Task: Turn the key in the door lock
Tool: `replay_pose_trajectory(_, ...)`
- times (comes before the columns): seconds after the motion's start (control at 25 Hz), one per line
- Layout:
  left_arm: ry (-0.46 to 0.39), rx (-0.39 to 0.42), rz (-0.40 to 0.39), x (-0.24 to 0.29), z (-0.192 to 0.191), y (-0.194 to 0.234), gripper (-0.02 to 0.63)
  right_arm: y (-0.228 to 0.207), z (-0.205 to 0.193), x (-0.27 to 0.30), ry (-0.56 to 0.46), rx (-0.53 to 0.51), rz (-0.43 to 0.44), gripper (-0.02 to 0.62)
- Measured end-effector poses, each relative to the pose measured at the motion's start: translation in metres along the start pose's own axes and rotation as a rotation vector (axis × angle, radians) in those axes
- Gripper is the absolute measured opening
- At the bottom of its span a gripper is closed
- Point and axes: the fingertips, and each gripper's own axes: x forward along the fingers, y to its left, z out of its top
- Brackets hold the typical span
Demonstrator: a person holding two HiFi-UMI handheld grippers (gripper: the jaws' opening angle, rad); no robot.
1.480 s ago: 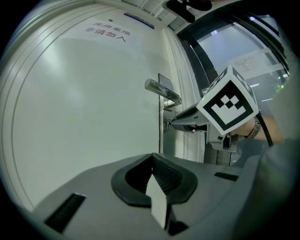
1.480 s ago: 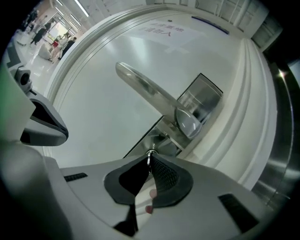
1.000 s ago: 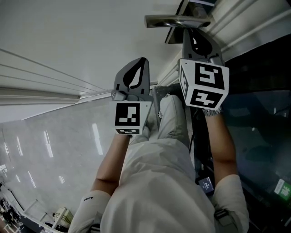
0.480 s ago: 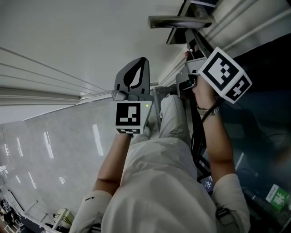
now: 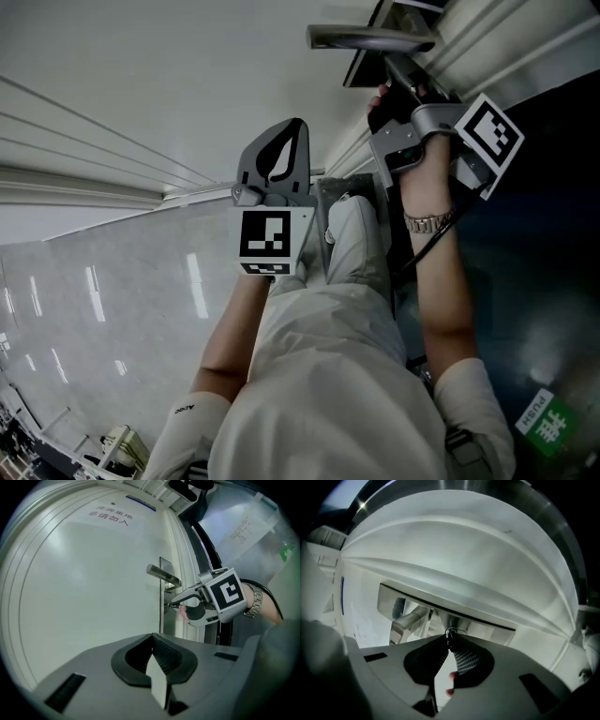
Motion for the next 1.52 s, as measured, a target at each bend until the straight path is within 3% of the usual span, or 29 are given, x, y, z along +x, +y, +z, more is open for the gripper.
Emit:
replay_pose_trajectory(0.2, -0.007, -0.008, 0.009, -0.01, 0.002, -0.001, 0.008, 0.002, 0.0, -0.005, -0.057, 0.159, 0.018, 0.029)
replay_pose_trajectory(0.36, -0.002, 0.008, -0.012, -0.011, 0.012, -0.005, 0.008, -0.002, 0.02, -0.017, -0.083, 0.077, 0.009, 0.032)
replay_pose_trajectory(0.44, -0.006, 0.004, 0.044, -0.025, 0.022, 0.007, 0.009, -0.004, 0.004, -0.017, -0.038, 0.115, -0.017, 0.035)
replay_pose_trajectory(0.52, -0.002, 0.0, 0.09, -0.034, 0.026, 0.013, 0.008, 0.011, -0.023, -0.009, 0.033, 0.227, 0.02, 0.035)
replay_pose_trajectory(0.6, 0.001, -0.004, 0.048, -0.02, 0.021, 0.001, 0.008, 0.021, -0.024, -0.007, 0.045, 0.271, 0.052, 0.035)
replay_pose_trajectory(0.72, -0.01, -0.005, -0.03, -0.002, 0.016, -0.021, 0.008, 0.013, -0.008, -0.015, -0.002, 0.258, 0.043, 0.035)
replay_pose_trajectory(1.0, -0.037, 0.01, -0.05, 0.002, 0.02, -0.014, 0.008, 0.006, -0.014, -0.008, 0.0, 0.302, 0.06, 0.04)
replay_pose_trajectory(1.16, -0.067, 0.021, -0.105, 0.018, 0.023, -0.028, 0.008, 0.0, -0.004, -0.01, -0.028, 0.311, 0.061, 0.041)
replay_pose_trajectory(1.52, -0.044, 0.058, -0.065, 0.003, 0.026, -0.022, 0.008, 0.002, -0.01, -0.006, -0.028, 0.322, 0.074, 0.044)
